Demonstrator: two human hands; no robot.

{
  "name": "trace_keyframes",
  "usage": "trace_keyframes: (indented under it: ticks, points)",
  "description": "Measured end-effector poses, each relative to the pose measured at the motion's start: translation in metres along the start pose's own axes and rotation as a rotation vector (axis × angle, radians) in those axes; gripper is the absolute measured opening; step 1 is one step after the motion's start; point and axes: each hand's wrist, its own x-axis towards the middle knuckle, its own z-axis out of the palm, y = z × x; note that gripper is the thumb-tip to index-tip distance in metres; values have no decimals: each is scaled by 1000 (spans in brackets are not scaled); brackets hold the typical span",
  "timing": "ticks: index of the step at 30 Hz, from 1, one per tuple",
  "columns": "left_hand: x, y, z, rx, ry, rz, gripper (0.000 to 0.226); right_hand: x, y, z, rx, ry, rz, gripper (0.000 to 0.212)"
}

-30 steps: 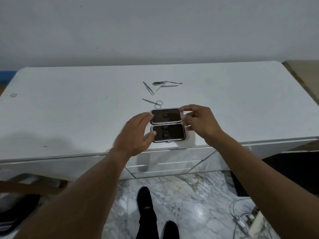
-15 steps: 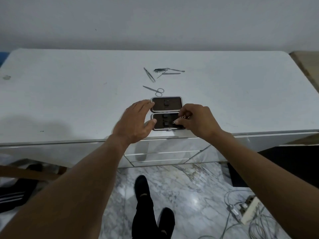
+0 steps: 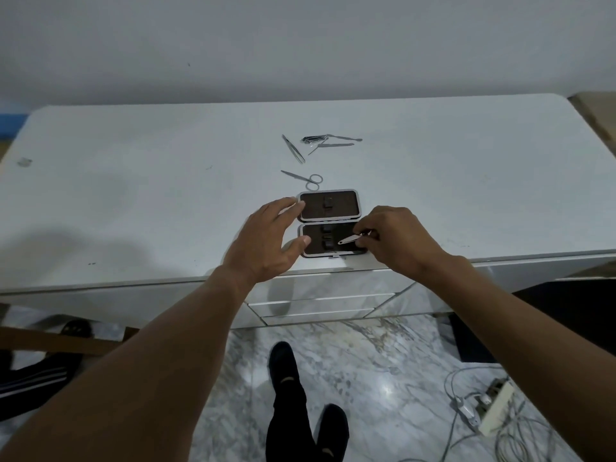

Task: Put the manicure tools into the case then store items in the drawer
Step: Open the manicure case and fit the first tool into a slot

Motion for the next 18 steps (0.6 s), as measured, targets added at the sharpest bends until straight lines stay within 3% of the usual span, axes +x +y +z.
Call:
trace_keyframes:
  ticks: [18]
  points:
    - [-1,-3,1,-7,3,-13,67,8,-11,4,-6,-59,-37,12]
